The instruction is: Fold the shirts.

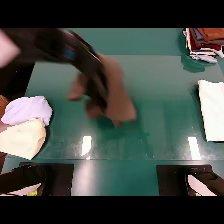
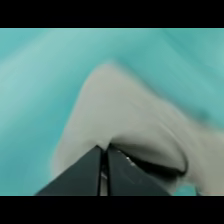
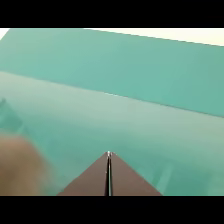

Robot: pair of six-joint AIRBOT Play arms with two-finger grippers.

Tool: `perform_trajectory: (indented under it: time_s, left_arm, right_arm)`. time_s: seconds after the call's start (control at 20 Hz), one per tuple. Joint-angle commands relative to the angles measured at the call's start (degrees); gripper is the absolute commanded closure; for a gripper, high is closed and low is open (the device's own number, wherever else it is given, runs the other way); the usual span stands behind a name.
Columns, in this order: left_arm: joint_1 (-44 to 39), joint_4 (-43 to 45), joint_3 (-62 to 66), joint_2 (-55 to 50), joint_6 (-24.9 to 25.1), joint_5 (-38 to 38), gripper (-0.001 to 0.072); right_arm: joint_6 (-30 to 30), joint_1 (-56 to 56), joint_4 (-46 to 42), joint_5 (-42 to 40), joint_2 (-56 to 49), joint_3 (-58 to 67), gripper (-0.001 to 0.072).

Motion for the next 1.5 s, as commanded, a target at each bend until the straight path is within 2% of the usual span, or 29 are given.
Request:
perform_trajectory:
  time_s: [0.0,0.05,0.25,0.4,0.55,0.75,0.85,1.05,1.25,1.3,1.35,1.4,1.45]
  left_arm:
    - [-6.43,-0.24,0.26,-6.95,0.35,-0.55,0.043]
    - [-5.68,0.94,0.26,-7.48,-0.31,-1.05,0.0193]
    - [3.5,2.6,-0.28,-6.58,-3.43,-7.76,0.0205]
    - [11.87,-1.66,-6.62,-5.35,-6.05,-6.58,0.0206]
    - [17.55,-12.61,-19.63,-5.09,-5.99,2.08,0.0205]
    - [20.46,-26.47,-37.35,-6.32,-5.84,21.03,0.0205]
    - [20.44,-31.58,-40.76,-8.96,-3.04,26.34,0.0205]
    - [20.44,-44.09,-40.85,-15.15,6.03,29.77,0.0206]
    - [20.44,-47.06,-40.54,-16.22,7.78,33.05,0.0208]
    - [20.44,-46.88,-40.54,-16.22,7.82,33.0,0.0308]
    - [20.46,-46.56,-40.52,-16.2,7.87,32.76,0.06]
    - [20.48,-45.81,-40.22,-16.09,7.96,32.33,0.068]
    - [20.94,-45.09,-39.5,-15.74,7.96,31.41,0.0679]
  right_arm:
    - [-0.04,-0.02,-0.13,2.29,0.24,0.85,0.0698]
    - [-0.04,-0.02,-0.15,2.84,0.24,0.85,0.0698]
    - [-0.04,-0.02,-0.17,3.98,0.22,0.85,0.0698]
    - [-0.04,-0.02,-0.17,4.39,0.22,0.83,0.0698]
    - [-0.04,-0.02,-0.17,4.46,0.22,0.83,0.0698]
    - [-0.04,-0.02,-0.17,4.5,0.11,0.83,0.0698]
    - [-0.04,-0.02,-0.17,4.96,0.07,0.81,0.0698]
    - [-0.02,-0.02,-0.2,7.65,-0.04,0.81,0.0698]
    - [0.07,-0.02,-0.2,9.4,0.59,-2.71,0.0698]
    - [0.24,-0.02,-0.2,9.4,1.31,-5.27,0.0698]
    - [1.53,-0.04,-0.2,9.44,2.23,-8.7,0.0698]
    - [2.29,-0.07,-0.2,9.46,3.17,-12.39,0.0698]
    - [2.64,-0.39,-0.07,9.51,4.24,-16.65,0.0698]
